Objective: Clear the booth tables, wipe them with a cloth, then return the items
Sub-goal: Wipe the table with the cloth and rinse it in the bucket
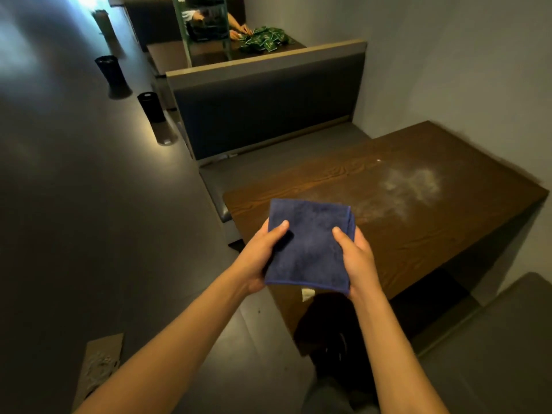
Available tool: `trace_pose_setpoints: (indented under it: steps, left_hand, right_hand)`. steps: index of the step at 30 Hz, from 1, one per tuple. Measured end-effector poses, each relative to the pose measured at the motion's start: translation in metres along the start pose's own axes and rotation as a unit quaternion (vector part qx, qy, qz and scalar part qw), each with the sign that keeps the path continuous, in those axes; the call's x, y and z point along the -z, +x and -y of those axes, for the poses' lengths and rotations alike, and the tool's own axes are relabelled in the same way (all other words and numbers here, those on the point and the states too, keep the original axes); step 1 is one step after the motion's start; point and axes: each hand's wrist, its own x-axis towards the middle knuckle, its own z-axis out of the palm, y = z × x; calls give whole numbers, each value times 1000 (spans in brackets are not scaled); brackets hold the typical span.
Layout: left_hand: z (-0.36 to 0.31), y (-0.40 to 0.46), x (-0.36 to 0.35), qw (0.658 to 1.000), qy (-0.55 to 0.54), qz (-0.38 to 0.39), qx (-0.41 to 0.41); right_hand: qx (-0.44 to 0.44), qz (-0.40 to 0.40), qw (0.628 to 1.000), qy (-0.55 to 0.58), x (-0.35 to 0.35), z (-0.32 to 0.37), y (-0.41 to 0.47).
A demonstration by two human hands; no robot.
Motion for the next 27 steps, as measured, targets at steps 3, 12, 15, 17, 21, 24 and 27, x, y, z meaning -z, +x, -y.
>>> trace_pose_setpoints:
  steps: [3, 12, 15, 17, 21, 24, 27]
  left_hand:
    - [0, 67, -25, 997, 47, -50, -31]
    - [6, 201, -98, 963, 126, -214, -104]
    - [5, 219, -108, 955, 135, -237, -119]
    - [5, 229, -109, 950, 148, -245, -123]
    - [6, 246, -110, 944, 163, -255, -132]
    - [7, 258, -114, 946, 159, -253, -127]
    - [13, 276, -122, 949, 157, -243, -124]
  right_hand:
    - [-3, 27, 999, -40, 18, 17, 78]
    - [-44, 95, 990, -100, 62, 79, 223]
    - [-62, 112, 985, -112, 67, 83, 252]
    - [-61, 121, 983, -127, 67, 84, 266]
    - [-50, 119, 978, -162, 69, 79, 284]
    - [-23, 104, 974, -200, 74, 79, 293]
    - [23, 81, 967, -241, 89, 79, 306]
